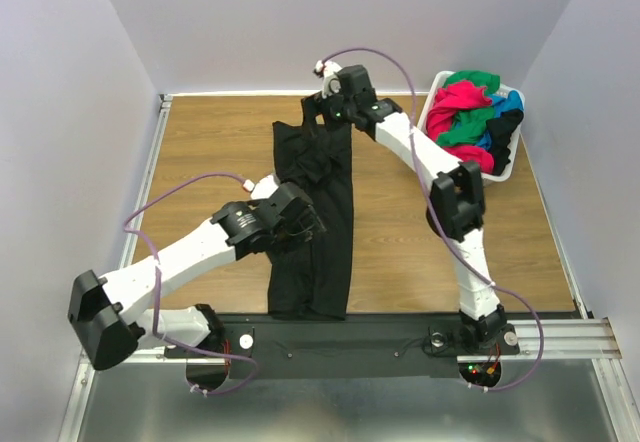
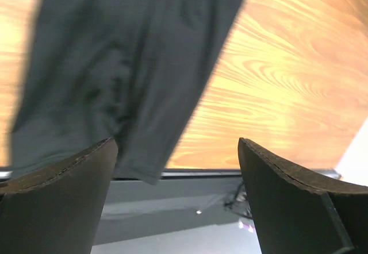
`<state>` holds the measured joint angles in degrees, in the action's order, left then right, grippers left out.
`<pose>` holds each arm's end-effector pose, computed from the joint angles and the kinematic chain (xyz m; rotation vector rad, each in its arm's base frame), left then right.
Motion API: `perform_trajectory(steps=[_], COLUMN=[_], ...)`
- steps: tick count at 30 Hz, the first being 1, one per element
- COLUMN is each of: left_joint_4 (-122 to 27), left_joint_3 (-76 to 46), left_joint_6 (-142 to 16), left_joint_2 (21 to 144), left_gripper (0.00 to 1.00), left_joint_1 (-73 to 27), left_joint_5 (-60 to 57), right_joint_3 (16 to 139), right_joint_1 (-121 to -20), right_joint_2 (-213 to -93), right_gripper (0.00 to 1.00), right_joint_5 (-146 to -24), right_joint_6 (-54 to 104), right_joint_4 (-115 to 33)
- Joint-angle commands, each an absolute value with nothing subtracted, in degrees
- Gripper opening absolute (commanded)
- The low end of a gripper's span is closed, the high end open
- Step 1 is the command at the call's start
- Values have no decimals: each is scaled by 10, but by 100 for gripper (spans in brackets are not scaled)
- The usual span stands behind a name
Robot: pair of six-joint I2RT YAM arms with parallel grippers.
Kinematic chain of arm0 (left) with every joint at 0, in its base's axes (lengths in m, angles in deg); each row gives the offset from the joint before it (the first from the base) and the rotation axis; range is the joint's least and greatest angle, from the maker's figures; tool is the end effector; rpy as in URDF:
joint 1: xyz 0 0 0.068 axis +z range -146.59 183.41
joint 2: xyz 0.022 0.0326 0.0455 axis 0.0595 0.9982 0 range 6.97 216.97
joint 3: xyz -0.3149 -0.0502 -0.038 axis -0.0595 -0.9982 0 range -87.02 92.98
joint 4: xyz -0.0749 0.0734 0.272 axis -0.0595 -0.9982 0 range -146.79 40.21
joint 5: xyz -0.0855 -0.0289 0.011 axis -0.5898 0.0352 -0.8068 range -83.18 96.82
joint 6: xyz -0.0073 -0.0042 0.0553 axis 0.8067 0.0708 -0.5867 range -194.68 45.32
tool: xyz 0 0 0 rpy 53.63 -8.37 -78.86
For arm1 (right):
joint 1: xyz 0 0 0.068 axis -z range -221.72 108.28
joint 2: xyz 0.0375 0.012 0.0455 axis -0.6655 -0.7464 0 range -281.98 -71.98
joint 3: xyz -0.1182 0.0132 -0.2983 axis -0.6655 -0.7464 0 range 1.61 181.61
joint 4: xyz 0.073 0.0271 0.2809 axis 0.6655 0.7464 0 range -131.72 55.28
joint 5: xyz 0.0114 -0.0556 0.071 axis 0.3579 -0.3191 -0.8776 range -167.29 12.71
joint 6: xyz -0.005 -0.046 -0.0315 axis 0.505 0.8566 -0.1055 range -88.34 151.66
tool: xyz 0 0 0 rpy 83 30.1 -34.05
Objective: Fold and stack the t-shirts
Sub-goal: Fold the tshirt
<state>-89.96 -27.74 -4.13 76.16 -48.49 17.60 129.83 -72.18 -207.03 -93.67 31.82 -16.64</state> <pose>0.1682 -0.2031 0.3324 -0.5012 2.5117 -0.6986 0.5274 0.3228 0.3031 -0.7361 2.0356 0.6129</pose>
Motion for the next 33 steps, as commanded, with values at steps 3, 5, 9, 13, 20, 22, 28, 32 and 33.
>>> perform_trajectory(steps=[3,5,9,13,20,22,28,32,33], left_joint_4=[-994,-966,-897,-855,-866,-866,-871,-866,-866], left_joint_3=[-385,-438,-526,-569,-625,-636,-658,-681,-684], left_joint_6=[17,12,-20,-39,-50,-45,-54,-64,-73], left_joint_2=[673,634,594,589,598,584,561,576,579], left_gripper=[99,99,99,97,55,53,52,53,52], left_joint_1=[-459,-420,-362,-347,-347,-347,-352,-353,-353], left_joint_5=[233,207,133,81,1,-12,-36,-57,-60], right_joint_3=[1065,990,796,643,473,446,398,391,392], right_joint_1=[-726,-738,-777,-827,-957,-971,-1016,-1030,-1037], right_joint_2=[-1872,-1819,-1686,-1587,-1496,-1484,-1459,-1478,-1484], right_gripper=[100,100,100,100,100,100,100,99,98], right_joint_5=[-881,-845,-806,-826,-868,-877,-882,-888,-890], right_joint_6=[198,136,57,-19,-161,-206,-269,-292,-294], right_joint_4=[-181,-182,-182,-183,-211,-228,-257,-270,-274])
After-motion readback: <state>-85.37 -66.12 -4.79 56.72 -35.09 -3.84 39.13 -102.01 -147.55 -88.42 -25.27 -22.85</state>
